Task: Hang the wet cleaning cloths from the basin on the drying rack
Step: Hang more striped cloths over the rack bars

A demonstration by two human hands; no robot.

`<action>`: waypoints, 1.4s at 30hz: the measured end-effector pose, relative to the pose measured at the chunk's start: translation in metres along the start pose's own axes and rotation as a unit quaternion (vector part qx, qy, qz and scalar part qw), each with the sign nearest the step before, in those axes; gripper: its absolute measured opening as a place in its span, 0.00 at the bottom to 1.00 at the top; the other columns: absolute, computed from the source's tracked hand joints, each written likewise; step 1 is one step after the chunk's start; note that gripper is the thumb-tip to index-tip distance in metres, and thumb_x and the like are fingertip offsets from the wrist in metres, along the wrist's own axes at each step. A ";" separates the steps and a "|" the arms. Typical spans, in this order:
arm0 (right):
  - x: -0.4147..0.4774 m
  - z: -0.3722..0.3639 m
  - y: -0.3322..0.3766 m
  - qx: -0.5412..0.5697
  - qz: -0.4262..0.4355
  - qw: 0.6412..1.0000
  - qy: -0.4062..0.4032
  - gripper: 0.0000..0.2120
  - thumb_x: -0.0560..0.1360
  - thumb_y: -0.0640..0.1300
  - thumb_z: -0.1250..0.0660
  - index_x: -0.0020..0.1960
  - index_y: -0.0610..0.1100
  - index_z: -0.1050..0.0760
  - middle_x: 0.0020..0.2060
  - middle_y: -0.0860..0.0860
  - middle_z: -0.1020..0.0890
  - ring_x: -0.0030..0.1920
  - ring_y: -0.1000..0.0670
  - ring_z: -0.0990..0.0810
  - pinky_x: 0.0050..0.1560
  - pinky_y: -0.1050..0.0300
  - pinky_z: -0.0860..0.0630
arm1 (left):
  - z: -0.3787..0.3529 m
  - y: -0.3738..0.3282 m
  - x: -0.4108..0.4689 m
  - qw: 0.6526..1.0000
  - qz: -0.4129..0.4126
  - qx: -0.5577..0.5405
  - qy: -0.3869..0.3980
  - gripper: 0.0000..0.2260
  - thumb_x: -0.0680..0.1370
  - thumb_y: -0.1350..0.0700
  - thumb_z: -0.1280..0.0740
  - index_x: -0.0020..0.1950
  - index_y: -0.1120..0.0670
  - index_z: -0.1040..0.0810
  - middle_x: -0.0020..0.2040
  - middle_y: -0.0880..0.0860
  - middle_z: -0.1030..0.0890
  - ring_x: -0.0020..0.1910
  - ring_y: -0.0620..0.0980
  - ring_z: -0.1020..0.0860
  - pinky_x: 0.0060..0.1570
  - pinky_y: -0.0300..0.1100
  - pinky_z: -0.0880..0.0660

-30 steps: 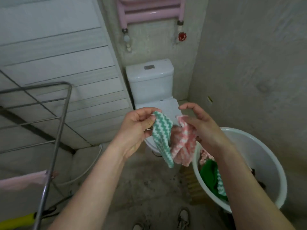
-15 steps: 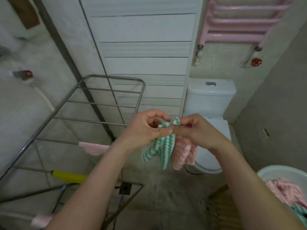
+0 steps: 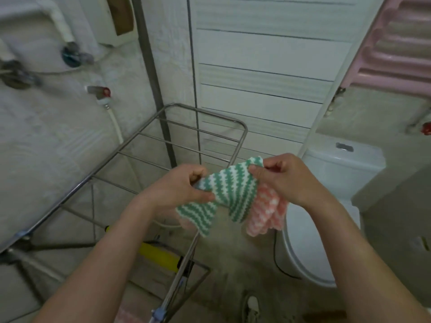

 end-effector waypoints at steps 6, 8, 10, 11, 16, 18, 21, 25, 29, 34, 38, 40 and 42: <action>0.042 -0.001 -0.032 -0.022 -0.016 0.997 0.073 0.18 0.74 0.49 0.31 0.29 0.41 0.26 0.23 0.50 0.30 0.25 0.52 0.33 0.30 0.59 0.35 | 0.047 0.038 0.025 0.985 0.033 -0.071 -0.153 0.10 0.73 0.66 0.30 0.38 0.53 0.25 0.34 0.47 0.20 0.37 0.45 0.23 0.41 0.42 0.29; 0.056 -0.006 -0.040 -0.013 -0.014 0.992 0.121 0.18 0.75 0.49 0.31 0.28 0.47 0.28 0.21 0.54 0.33 0.24 0.54 0.36 0.29 0.61 0.38 | 0.054 0.048 0.031 0.966 0.042 -0.129 -0.219 0.12 0.73 0.70 0.32 0.38 0.54 0.25 0.33 0.46 0.19 0.35 0.42 0.22 0.40 0.38 0.26; 0.073 -0.011 -0.049 -0.020 -0.003 0.985 0.173 0.18 0.75 0.50 0.32 0.28 0.48 0.29 0.21 0.55 0.35 0.24 0.55 0.38 0.30 0.60 0.38 | 0.055 0.056 0.042 0.945 0.056 -0.178 -0.270 0.12 0.74 0.72 0.35 0.40 0.55 0.25 0.32 0.45 0.18 0.33 0.39 0.21 0.38 0.32 0.24; 0.075 -0.017 -0.049 -0.026 0.001 0.981 0.191 0.19 0.75 0.51 0.32 0.28 0.48 0.30 0.21 0.56 0.36 0.24 0.55 0.38 0.31 0.59 0.38 | 0.058 0.057 0.041 0.935 0.056 -0.195 -0.292 0.12 0.74 0.72 0.36 0.41 0.55 0.25 0.32 0.44 0.18 0.32 0.37 0.21 0.36 0.30 0.25; 0.095 -0.043 -0.053 0.030 -0.017 0.959 0.282 0.21 0.76 0.53 0.34 0.24 0.55 0.25 0.18 0.59 0.32 0.22 0.58 0.35 0.30 0.63 0.36 | 0.072 0.077 0.044 0.880 0.079 -0.260 -0.390 0.10 0.75 0.69 0.37 0.45 0.54 0.23 0.35 0.46 0.16 0.35 0.42 0.20 0.41 0.35 0.22; 0.102 -0.050 -0.051 0.064 -0.045 0.947 0.310 0.16 0.76 0.55 0.34 0.30 0.56 0.21 0.22 0.59 0.26 0.24 0.59 0.28 0.34 0.63 0.31 | 0.079 0.086 0.043 0.863 0.090 -0.261 -0.423 0.08 0.76 0.67 0.35 0.46 0.54 0.22 0.35 0.45 0.17 0.36 0.43 0.20 0.43 0.37 0.23; 0.118 -0.059 -0.060 0.114 -0.113 0.938 0.307 0.13 0.75 0.55 0.33 0.39 0.48 0.19 0.28 0.54 0.18 0.29 0.56 0.20 0.39 0.60 0.25 | 0.083 0.100 0.051 0.867 0.119 -0.214 -0.435 0.04 0.76 0.62 0.32 0.47 0.53 0.20 0.38 0.46 0.16 0.38 0.44 0.20 0.43 0.39 0.24; 0.138 -0.076 -0.094 0.058 -0.162 0.956 0.237 0.15 0.76 0.55 0.33 0.40 0.43 0.20 0.34 0.45 0.17 0.32 0.50 0.20 0.40 0.56 0.23 | 0.072 0.136 0.082 0.884 0.183 -0.155 -0.401 0.05 0.75 0.58 0.30 0.49 0.56 0.20 0.45 0.58 0.18 0.43 0.52 0.20 0.46 0.46 0.24; 0.157 -0.090 -0.134 0.003 -0.203 0.966 0.162 0.16 0.77 0.51 0.34 0.40 0.39 0.21 0.31 0.44 0.19 0.30 0.49 0.23 0.36 0.55 0.25 | 0.055 0.168 0.122 0.903 0.197 -0.092 -0.370 0.05 0.74 0.61 0.29 0.40 0.53 0.22 0.33 0.50 0.24 0.30 0.41 0.27 0.38 0.42 0.29; 0.173 -0.100 -0.156 -0.056 -0.208 0.971 0.108 0.17 0.77 0.50 0.35 0.31 0.46 0.27 0.24 0.51 0.27 0.24 0.53 0.29 0.31 0.60 0.31 | 0.048 0.190 0.160 0.910 0.233 0.014 -0.343 0.11 0.74 0.56 0.29 0.54 0.58 0.19 0.45 0.55 0.18 0.40 0.47 0.23 0.42 0.39 0.28; 0.183 -0.103 -0.154 -0.102 -0.169 0.978 0.071 0.20 0.78 0.50 0.36 0.28 0.47 0.31 0.22 0.53 0.31 0.24 0.54 0.32 0.32 0.58 0.33 | 0.050 0.191 0.171 0.908 0.235 0.090 -0.334 0.12 0.75 0.53 0.30 0.57 0.56 0.19 0.47 0.54 0.19 0.43 0.47 0.25 0.44 0.38 0.31; 0.188 -0.106 -0.153 -0.113 -0.153 0.980 0.057 0.21 0.78 0.50 0.36 0.27 0.48 0.33 0.22 0.54 0.31 0.24 0.55 0.33 0.33 0.58 0.33 | 0.052 0.194 0.175 0.910 0.231 0.110 -0.327 0.11 0.75 0.53 0.30 0.56 0.55 0.19 0.47 0.54 0.18 0.42 0.47 0.25 0.44 0.38 0.31; 0.189 -0.108 -0.151 -0.124 -0.147 0.979 0.065 0.19 0.77 0.52 0.35 0.29 0.49 0.29 0.25 0.54 0.27 0.28 0.54 0.27 0.36 0.58 0.30 | 0.051 0.195 0.177 0.916 0.231 0.118 -0.308 0.12 0.74 0.53 0.30 0.56 0.54 0.19 0.47 0.54 0.18 0.42 0.48 0.23 0.44 0.38 0.29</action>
Point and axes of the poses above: each hand's wrist, its own x-axis towards the middle knuckle, its own z-axis out of the back of the hand, y = z × x, the point moved 3 cm from there along x, towards the middle knuckle
